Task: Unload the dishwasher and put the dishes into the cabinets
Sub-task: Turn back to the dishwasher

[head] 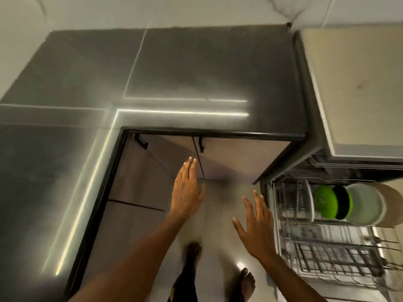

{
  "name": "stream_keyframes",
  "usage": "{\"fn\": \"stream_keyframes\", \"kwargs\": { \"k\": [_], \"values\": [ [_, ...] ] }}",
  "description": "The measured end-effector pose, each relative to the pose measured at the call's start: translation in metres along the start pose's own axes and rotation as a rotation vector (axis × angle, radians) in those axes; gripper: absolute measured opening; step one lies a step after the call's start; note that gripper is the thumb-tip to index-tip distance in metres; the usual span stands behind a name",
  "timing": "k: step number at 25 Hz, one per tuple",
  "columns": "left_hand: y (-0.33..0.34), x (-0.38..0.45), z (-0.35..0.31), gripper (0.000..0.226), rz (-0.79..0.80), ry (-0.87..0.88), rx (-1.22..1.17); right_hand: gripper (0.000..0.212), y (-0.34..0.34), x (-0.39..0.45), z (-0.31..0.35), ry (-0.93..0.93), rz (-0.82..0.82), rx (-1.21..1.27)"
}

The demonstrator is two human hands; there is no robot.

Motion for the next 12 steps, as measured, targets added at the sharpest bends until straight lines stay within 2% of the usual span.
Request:
{"fn": "stream_keyframes", "kwargs": {
  "k": [2,4,8,10,12],
  "values": [
    [0.018,0.038,0.027,0.073,-0.073,-0.138,-0.177,0.058,0.040,0.040,0.020,0.006,-0.065,0.172],
    [0.036,0.083,0.048,0.055,-0.179,-0.228,-0.303,0.043,0.076,0.097,0.039,0.059,-0.205,0.354],
    [0.054,0.131,0.077,0.024,-0.372,-0.251,-0.470,0.022,0.103,0.210,0.089,0.165,-0.582,0.630],
    [0.064,0.127,0.092,0.024,-0.379,-0.211,-0.530,0.021,0.112,0.233,0.111,0.232,-0.645,0.750],
    [0.079,0.119,0.109,0.026,-0.322,-0.225,-0.581,0.024,0.124,0.237,0.118,0.309,-0.601,0.914]
  ]
}}
Point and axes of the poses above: each hand's wrist, its own x-axis towards the middle knuckle, its own y-axis out of the palm, z = x × y, the point moved 5 cm from there along x, towards the middle knuckle, and after that the axes turned 10 degrees about -z, right-handed, at the moved point
